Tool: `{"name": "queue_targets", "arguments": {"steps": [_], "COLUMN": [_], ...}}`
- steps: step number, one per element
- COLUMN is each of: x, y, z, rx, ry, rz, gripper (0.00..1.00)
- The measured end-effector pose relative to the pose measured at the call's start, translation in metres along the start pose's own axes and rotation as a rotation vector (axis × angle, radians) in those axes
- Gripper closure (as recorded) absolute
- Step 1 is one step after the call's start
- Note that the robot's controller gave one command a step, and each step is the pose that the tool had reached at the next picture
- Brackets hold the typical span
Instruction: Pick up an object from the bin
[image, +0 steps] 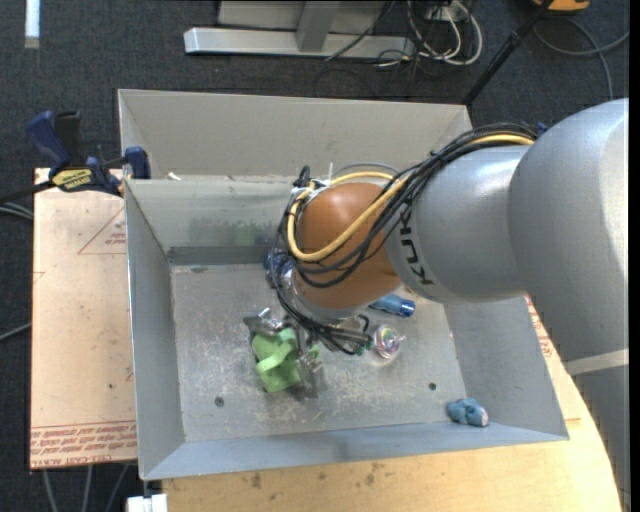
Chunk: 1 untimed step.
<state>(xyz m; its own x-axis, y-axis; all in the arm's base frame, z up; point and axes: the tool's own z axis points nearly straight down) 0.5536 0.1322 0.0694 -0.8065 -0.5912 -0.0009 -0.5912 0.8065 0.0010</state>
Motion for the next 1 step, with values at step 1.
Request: {"name": "queue_targets", "arguments": {"steps": [1], "x": [-0.0006], "y": [0.0006], "z": [0.0000], "rx": [-0.002], "ry": [-0.001], "rz": [0.003], "gripper": [0.00]}}
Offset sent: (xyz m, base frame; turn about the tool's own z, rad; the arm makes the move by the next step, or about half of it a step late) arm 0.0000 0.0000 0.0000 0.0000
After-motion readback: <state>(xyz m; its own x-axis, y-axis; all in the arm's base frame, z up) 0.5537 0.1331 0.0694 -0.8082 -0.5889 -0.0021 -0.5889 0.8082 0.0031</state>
